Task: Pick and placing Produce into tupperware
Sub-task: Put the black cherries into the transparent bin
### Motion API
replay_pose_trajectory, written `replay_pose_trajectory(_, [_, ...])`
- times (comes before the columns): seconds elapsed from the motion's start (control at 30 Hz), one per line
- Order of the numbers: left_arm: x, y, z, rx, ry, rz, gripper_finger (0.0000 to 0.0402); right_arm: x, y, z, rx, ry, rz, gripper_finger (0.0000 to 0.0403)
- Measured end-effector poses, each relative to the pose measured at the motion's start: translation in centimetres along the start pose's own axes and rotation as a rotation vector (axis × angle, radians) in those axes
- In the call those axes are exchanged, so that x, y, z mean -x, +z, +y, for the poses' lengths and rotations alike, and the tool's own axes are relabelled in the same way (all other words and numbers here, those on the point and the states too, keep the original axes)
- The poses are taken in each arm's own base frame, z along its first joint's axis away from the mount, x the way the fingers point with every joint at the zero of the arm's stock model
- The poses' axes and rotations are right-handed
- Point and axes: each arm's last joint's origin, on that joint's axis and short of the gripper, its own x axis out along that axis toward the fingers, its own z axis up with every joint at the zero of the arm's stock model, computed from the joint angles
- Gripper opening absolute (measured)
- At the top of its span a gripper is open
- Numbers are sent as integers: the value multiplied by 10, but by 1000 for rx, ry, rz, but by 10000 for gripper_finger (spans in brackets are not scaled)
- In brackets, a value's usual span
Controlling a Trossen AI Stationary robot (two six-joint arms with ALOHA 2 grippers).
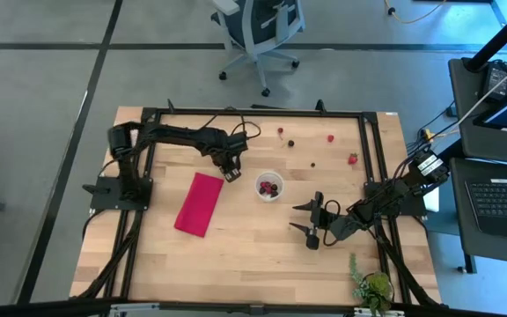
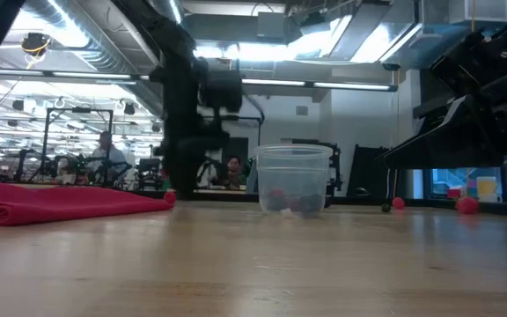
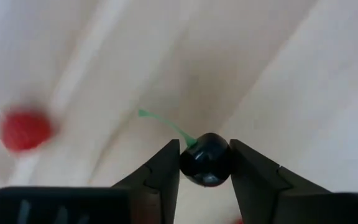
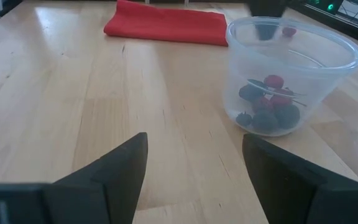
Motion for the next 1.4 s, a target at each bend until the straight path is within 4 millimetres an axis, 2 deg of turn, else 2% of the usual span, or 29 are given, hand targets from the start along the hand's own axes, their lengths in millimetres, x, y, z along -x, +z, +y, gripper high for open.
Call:
replay_pose_trajectory(0.1, [28, 2, -2, -3, -44, -89, 109, 0, 0, 0, 6, -1, 2, 264])
replay_pose_trajectory(0.3, [63, -4, -16, -48, -163, -191, 117, 0, 0, 0, 7, -2, 3, 264])
replay_pose_trajectory(0.53, [80, -3, -54, -221, -375, -348, 112, 0, 1, 0, 15, 0, -8, 264])
replay_pose_trajectory(0.67, [86, -2, -73, -280, -437, -444, 116, 0, 1, 0, 15, 0, -8, 264])
replay_pose_trajectory(0.83, [92, -2, -85, -309, -473, -509, 113, 0, 1, 0, 14, 0, -8, 264])
replay_pose_trajectory(1.3, [94, 10, -95, -340, -483, -614, 110, -3, 2, -4, 11, -20, -7, 264])
replay_pose_trajectory(1.4, [92, 13, -97, -353, -459, -593, 113, -5, 2, -6, 4, -32, -6, 264])
